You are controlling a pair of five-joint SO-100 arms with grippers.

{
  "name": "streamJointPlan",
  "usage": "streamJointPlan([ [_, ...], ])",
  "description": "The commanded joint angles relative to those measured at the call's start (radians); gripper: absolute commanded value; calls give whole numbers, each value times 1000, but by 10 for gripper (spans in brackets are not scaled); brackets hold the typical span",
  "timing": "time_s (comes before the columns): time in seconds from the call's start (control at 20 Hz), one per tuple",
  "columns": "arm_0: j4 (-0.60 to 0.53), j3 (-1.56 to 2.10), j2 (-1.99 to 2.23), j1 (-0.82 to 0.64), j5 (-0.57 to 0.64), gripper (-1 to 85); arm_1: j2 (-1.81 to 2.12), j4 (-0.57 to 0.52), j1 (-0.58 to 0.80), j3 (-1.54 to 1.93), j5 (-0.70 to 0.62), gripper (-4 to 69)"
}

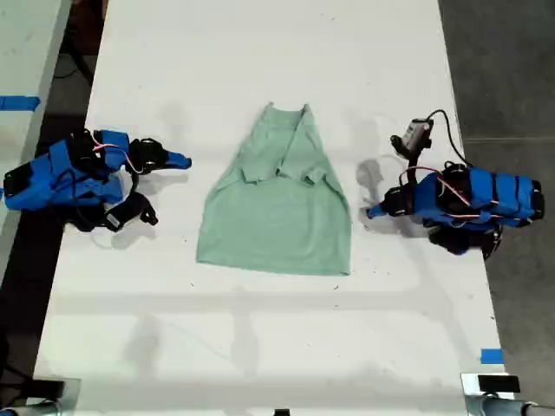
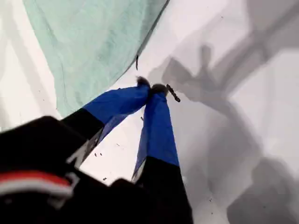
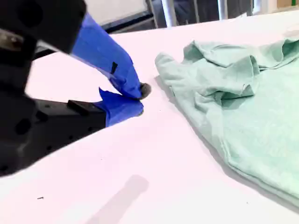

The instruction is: Fold t shirt

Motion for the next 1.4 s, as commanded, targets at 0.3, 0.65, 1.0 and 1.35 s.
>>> streamJointPlan([
  [0.3,2,11,6,-11,0,-1,-9,-86,-163,-94,190,32],
  [0.65,2,11,6,-14,2,-1,-767,-368,-186,-387,195,174],
  [1.0,2,11,6,-9,3,-1,-927,-603,-189,-295,330,306],
  [1.35,2,11,6,-8,3,-1,-1155,-753,-221,-302,462,278],
])
